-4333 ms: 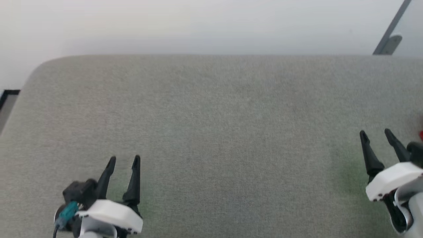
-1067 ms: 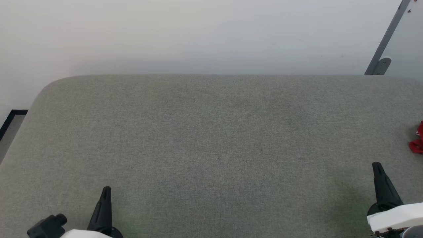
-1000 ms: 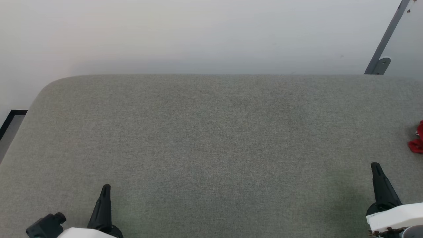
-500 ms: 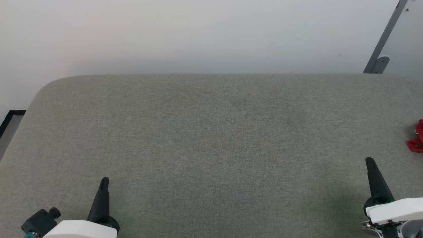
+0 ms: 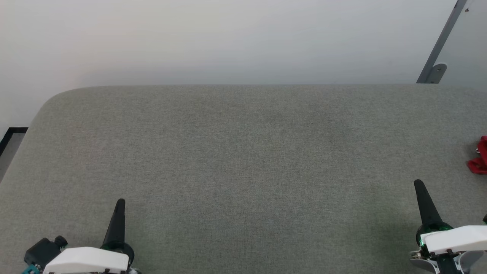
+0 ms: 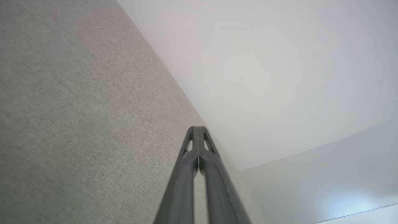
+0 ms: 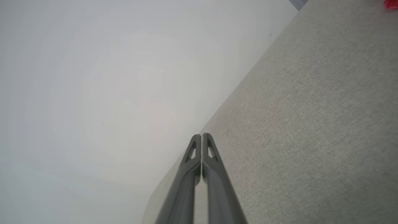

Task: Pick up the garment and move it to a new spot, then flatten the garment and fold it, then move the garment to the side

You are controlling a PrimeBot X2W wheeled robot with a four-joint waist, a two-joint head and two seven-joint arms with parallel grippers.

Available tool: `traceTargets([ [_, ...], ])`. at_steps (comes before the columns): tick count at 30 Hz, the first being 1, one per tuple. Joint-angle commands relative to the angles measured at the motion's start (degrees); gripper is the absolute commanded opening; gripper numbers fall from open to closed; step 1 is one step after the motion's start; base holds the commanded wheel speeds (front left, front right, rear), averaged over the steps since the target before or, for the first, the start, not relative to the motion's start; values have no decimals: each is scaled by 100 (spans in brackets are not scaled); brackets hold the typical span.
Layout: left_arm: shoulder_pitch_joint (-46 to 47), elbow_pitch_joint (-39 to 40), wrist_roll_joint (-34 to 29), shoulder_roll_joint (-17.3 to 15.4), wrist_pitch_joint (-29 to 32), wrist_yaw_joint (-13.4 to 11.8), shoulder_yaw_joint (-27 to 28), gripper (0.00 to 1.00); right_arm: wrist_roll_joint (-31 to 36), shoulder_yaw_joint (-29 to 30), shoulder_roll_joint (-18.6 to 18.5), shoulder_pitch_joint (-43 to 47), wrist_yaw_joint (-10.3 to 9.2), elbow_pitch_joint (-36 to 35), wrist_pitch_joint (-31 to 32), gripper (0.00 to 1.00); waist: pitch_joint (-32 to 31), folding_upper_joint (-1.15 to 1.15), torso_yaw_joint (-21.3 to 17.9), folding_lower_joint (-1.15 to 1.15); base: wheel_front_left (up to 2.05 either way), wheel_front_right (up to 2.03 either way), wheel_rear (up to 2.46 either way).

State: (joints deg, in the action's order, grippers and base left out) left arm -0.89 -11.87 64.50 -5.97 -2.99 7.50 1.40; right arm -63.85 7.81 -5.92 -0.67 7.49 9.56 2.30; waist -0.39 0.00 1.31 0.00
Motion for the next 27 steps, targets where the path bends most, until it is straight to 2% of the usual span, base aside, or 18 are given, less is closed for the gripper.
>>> traceTargets([
  [1,153,45,135,-25,41,-1,43,0,-131,9,-12,-147,1,-35,39,0,1,0,-2,0,0,0,0],
  [27,435,-78,1426,92,420,-1,208,0,-1406,-60,140,-359,0,196,223,0,23,0,-53,0,0,0,0],
])
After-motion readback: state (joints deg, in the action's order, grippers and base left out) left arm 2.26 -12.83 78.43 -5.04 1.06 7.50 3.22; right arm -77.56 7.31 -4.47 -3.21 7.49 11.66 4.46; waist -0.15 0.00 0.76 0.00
